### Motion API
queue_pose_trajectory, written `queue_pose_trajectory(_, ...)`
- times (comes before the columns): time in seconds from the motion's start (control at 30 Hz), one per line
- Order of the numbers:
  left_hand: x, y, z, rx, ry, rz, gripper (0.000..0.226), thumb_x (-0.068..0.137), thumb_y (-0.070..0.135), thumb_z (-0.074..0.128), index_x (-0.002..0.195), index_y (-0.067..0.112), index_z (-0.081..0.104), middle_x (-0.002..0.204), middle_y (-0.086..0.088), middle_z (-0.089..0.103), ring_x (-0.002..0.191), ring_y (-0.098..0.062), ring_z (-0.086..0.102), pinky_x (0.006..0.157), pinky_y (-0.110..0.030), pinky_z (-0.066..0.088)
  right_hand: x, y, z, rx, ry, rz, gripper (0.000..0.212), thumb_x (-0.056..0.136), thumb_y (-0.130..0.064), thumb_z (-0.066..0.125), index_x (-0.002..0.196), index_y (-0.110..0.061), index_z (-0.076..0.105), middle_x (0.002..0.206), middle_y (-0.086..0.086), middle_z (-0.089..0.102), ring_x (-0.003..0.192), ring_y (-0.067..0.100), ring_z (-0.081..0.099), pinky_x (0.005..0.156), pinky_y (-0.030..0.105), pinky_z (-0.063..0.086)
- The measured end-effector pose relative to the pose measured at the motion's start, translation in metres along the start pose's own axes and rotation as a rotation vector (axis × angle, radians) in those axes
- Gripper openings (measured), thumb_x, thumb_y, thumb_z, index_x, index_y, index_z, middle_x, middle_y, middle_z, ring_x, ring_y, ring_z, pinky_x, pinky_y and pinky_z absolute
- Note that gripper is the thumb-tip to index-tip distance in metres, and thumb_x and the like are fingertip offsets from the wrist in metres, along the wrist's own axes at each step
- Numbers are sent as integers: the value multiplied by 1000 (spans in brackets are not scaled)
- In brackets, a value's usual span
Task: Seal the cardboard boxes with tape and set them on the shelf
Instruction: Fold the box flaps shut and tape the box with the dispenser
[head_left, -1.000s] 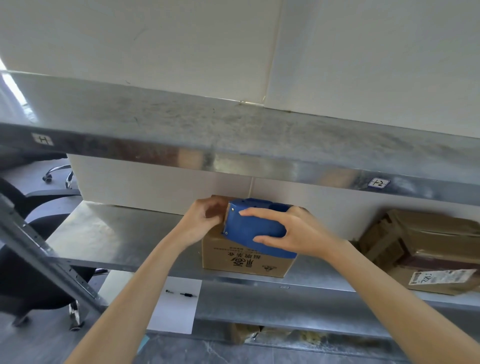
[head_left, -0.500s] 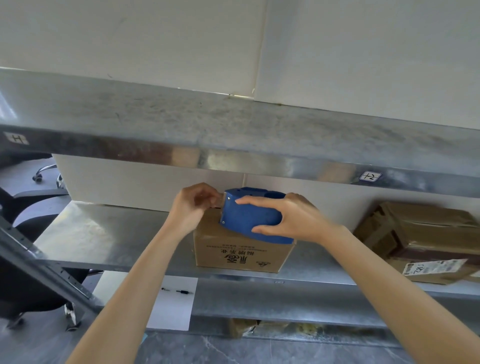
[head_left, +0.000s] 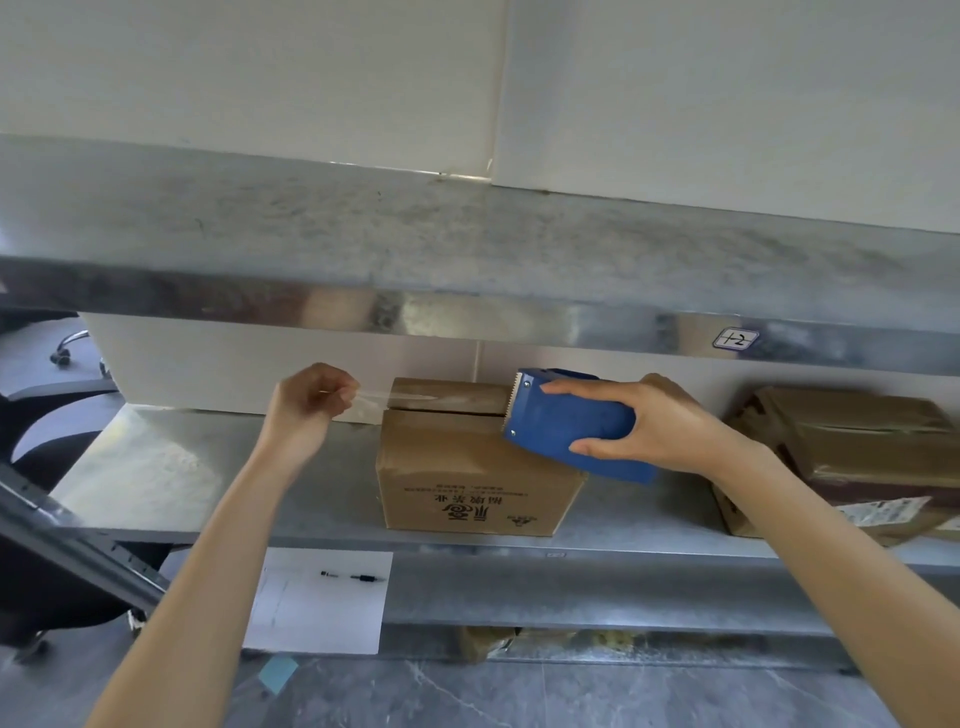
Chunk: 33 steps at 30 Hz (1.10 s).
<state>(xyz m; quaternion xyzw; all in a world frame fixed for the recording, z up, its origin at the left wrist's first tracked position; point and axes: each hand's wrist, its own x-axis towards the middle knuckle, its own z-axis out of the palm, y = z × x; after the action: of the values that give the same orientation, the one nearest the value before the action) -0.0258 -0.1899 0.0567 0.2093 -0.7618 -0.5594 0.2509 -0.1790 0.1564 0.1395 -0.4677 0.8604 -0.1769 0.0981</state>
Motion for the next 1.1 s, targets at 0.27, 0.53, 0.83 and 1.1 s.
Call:
queue_pose_trajectory(0.27,-5,4,13,-52,-172,-52,40,75,-14,75,92,17,56,100,-2,65,99,-7,65,90,-17,48,3,3,-13,161,8,82,61,72,-62,74,123,-72,44,130,-36,53,120,2,53,98,34,50)
queue_pose_trajectory(0.53,-12,-14,23,44,-135,-16,40,83,-14,69,94,17,47,101,4,60,109,-10,68,88,-24,52,14,0,-10,164,-11,94,55,77,-55,76,121,-72,47,122,-45,53,113,-7,54,92,23,50)
queue_pose_trajectory(0.83,-15,-24,23,109,-108,8,34,84,-5,72,94,12,45,98,2,66,109,-6,67,96,-42,52,28,5,-7,240,-61,147,50,76,-54,77,117,-69,53,121,-51,48,112,-19,48,94,17,44)
queue_pose_trajectory(1.1,-12,-31,20,87,-133,-35,35,82,-1,76,93,19,50,98,14,74,109,-17,68,95,-44,52,37,14,1,284,-120,181,48,73,-58,76,115,-67,56,117,-48,53,104,-14,56,91,19,51)
